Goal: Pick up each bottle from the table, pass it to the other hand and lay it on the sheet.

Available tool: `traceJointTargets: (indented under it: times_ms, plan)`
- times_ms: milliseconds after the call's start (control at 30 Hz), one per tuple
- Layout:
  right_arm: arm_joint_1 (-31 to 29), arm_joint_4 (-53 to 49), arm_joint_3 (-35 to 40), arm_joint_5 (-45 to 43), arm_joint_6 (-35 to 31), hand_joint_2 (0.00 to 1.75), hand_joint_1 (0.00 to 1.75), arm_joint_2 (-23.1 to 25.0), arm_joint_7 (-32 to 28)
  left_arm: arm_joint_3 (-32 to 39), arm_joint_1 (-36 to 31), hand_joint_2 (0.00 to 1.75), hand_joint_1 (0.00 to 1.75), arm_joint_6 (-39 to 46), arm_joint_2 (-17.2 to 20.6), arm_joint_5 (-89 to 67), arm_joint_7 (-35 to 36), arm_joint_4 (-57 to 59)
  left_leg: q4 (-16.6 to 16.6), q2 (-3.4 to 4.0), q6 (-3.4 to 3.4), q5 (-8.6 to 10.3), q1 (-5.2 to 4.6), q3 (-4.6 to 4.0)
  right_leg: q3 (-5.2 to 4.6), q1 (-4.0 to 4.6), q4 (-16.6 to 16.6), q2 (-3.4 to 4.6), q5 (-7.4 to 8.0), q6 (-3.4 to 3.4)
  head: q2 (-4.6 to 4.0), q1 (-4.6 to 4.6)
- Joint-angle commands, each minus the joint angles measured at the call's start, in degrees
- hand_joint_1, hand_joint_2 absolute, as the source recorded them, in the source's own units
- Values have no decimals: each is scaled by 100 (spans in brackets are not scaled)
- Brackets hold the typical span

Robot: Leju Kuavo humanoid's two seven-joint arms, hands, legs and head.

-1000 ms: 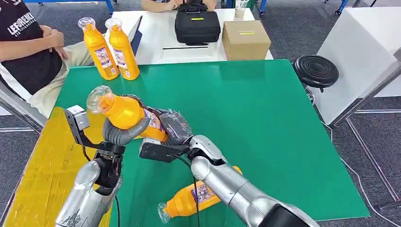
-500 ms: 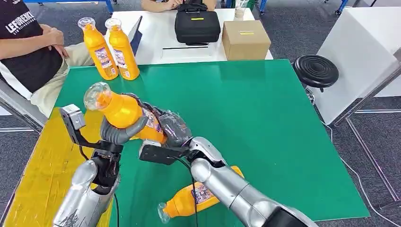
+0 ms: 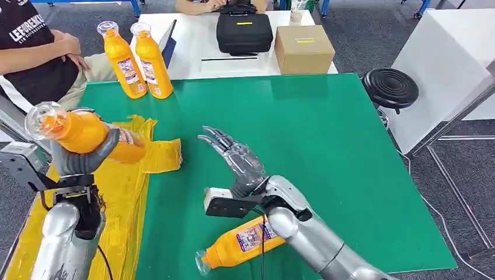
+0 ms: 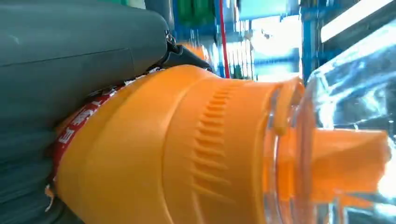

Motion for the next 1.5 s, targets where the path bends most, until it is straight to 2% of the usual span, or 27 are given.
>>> traceJointTargets:
  times_ms: [33, 267, 367, 467, 600, 833, 1033, 1300, 1500]
  plan:
    - [543, -943, -840, -76, -208, 175, 0, -923, -25, 267, -152, 175, 175, 349, 351, -1581, 173, 580, -1, -13, -22, -5, 10, 17, 28, 11, -9, -29, -11, -12, 0, -4]
    - [512, -917, -805, -70, -207, 175, 0, -848, -24, 271, -166, 175, 175, 339, 325, -1606, 171, 575, 2, 9, -22, -8, 9, 11, 19, 10, -4, -17, -6, -11, 0, -2]
    - [578, -1161, -1004, 52, -421, 175, 0, -999, 142, -190, -303, 175, 175, 369, 732, -2841, 516, 898, 6, 5, -28, -9, 13, 12, 22, 16, -3, -24, -9, -16, 0, -4]
    - [1162, -1779, -1474, 408, -524, 175, 0, -1152, 321, -798, -338, 175, 175, 441, 1091, -4740, 800, 1161, -2, -13, -19, -2, 7, 10, 17, 9, -6, -36, -8, -10, 0, -2]
    - [1531, -1997, -1772, 483, -517, 175, 0, -1277, 267, -1353, -574, 175, 175, 194, 1123, -5975, 1071, 1529, 3, -23, -28, -11, 16, 21, 37, 18, -11, -53, -19, -15, 0, -4]
    - [1044, -1649, -1703, 478, -230, 175, 0, -1044, 214, -2115, -779, 175, 175, -244, 1048, -7016, 1284, 2268, 2, 2, -21, -4, 5, 2, 10, 7, -4, -23, -5, -11, 0, -2]
    - [786, -1391, -1615, 418, -106, 175, 0, -993, 236, -2532, -818, 175, 175, -312, 1107, -7346, 1215, 3097, -3, 14, -20, -6, 4, 9, 13, 7, -8, -9, -2, -11, 0, -4]
    - [770, -1377, -1617, 407, -100, 175, 0, -996, 232, -2546, -854, 175, 175, -332, 1079, -7346, 1215, 3128, 1, 11, -16, -6, 7, 0, 5, 9, -5, -10, -2, -7, 0, -4]
    - [659, -1260, -1566, 307, -42, 175, 0, -918, 228, -2723, -1061, 175, 175, -833, 1112, -6922, 930, 3534, 4, 23, -26, -10, 12, 7, 14, 14, -5, -4, -3, -13, 0, -2]
